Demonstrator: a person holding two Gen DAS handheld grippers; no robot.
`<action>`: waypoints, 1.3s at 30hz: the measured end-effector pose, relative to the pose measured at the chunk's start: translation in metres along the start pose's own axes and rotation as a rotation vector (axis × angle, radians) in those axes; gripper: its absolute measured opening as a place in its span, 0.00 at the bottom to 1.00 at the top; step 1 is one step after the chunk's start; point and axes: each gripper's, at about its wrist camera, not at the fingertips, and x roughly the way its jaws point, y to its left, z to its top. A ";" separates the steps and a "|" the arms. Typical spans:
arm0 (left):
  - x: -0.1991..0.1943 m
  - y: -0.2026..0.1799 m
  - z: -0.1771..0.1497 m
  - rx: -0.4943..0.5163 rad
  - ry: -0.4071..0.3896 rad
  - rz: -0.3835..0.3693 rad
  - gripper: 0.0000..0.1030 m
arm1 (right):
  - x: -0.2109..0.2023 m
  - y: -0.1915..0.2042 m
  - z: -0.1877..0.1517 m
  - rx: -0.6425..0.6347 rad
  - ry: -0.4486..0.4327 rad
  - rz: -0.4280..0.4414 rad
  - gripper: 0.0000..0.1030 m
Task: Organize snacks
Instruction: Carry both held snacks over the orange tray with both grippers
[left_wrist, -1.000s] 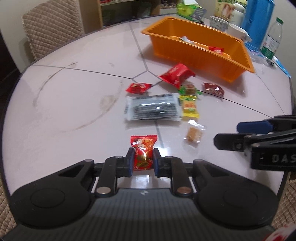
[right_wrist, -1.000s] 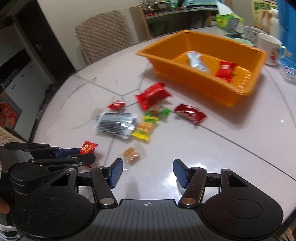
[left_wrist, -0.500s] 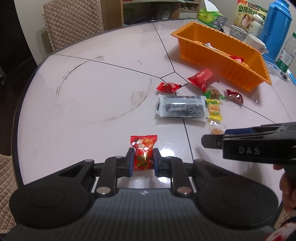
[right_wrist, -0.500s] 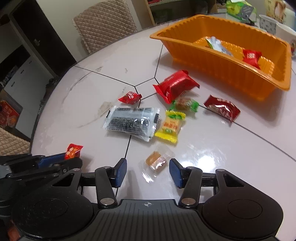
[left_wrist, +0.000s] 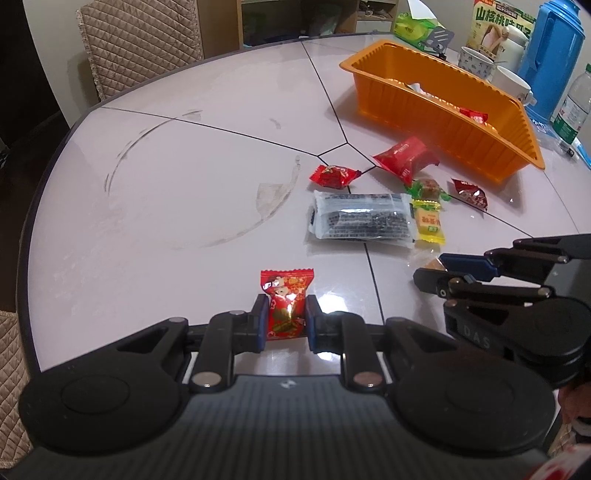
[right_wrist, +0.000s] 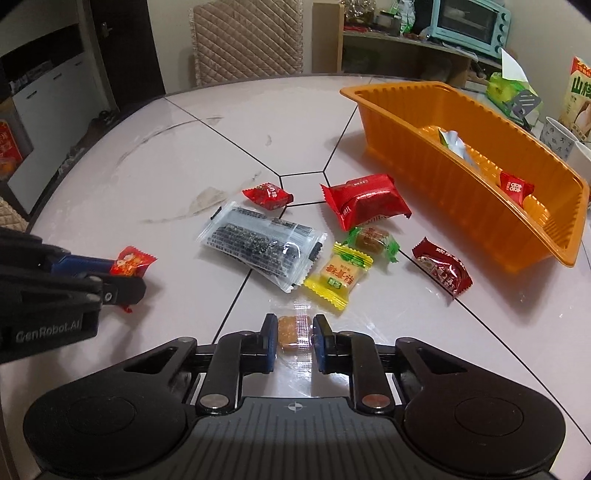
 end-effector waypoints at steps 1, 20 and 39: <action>0.000 -0.001 0.001 0.003 0.000 -0.003 0.18 | 0.000 -0.001 0.000 0.003 0.001 0.004 0.20; -0.022 -0.062 0.096 0.148 -0.131 -0.145 0.18 | -0.082 -0.108 0.040 0.265 -0.132 0.064 0.20; 0.084 -0.126 0.243 0.212 -0.125 -0.152 0.18 | -0.014 -0.206 0.129 0.320 -0.180 -0.021 0.20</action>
